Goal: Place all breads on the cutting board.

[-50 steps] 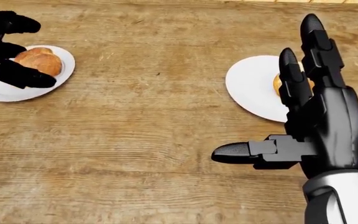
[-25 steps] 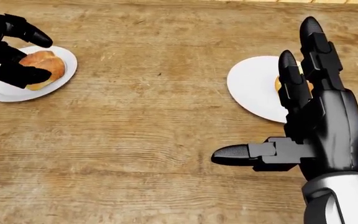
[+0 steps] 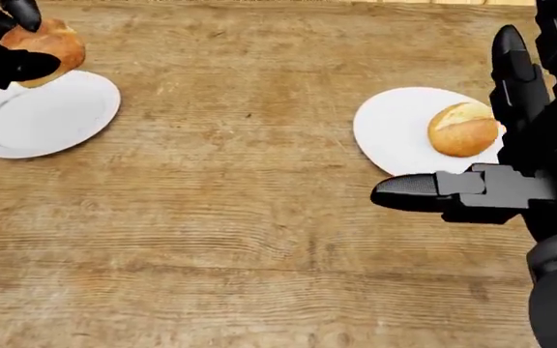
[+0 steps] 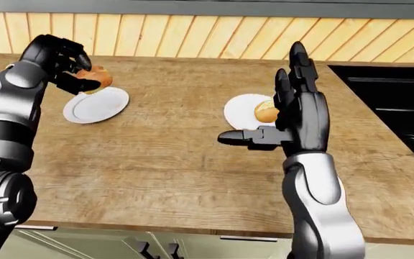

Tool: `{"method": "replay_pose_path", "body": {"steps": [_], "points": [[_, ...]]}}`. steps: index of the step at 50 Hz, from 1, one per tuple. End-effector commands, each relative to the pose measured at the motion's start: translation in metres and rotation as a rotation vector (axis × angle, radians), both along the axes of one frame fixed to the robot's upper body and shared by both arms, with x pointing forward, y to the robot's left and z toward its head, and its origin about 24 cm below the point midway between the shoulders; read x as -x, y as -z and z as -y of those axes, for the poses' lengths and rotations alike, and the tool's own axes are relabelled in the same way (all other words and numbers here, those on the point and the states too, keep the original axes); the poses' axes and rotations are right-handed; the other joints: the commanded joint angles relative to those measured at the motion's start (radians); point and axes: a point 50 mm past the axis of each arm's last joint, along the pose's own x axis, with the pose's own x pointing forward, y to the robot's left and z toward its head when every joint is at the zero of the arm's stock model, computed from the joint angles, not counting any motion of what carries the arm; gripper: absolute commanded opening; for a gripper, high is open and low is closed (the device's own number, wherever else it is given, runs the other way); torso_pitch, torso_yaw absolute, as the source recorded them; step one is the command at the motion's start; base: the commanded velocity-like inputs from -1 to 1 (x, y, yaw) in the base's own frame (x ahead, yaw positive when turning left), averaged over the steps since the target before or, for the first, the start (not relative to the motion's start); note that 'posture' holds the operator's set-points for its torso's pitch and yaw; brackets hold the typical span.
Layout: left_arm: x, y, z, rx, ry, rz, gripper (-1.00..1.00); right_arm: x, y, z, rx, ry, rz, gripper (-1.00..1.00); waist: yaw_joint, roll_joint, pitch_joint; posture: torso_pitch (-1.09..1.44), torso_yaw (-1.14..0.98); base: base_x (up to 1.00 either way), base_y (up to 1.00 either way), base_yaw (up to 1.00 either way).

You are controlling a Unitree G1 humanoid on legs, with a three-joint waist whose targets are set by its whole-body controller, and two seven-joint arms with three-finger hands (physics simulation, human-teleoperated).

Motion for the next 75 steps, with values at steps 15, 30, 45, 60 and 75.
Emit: {"method": "replay_pose_path", "body": {"steps": [15, 30, 45, 60, 75], "points": [[0.015, -0.046, 0.013, -0.023, 0.07, 0.141, -1.0, -0.02, -0.058, 0.031, 0.231, 0.146, -0.076, 1.0, 0.011, -0.015, -0.01, 0.0, 0.0, 0.0, 0.0, 0.0], [0.018, -0.046, 0.018, -0.017, 0.091, 0.144, -1.0, -0.058, -0.082, 0.043, 0.592, 0.098, -0.012, 1.0, 0.008, -0.016, -0.007, 0.0, 0.0, 0.0, 0.0, 0.0], [0.022, -0.047, 0.023, -0.009, 0.107, 0.136, -1.0, -0.083, -0.115, 0.039, 0.851, 0.01, 0.07, 1.0, 0.0, -0.008, -0.004, 0.0, 0.0, 0.0, 0.0, 0.0], [0.021, -0.054, 0.023, -0.016, 0.109, 0.154, -1.0, -0.101, -0.117, 0.029, 1.052, -0.151, 0.016, 1.0, -0.002, -0.005, 0.0, 0.0, 0.0, 0.0, 0.0, 0.0], [0.02, -0.053, 0.024, -0.02, 0.111, 0.152, -1.0, -0.114, -0.098, 0.037, 1.15, -0.215, -0.139, 1.0, 0.0, -0.006, 0.0, 0.0, 0.0, 0.0, 0.0, 0.0]]}}
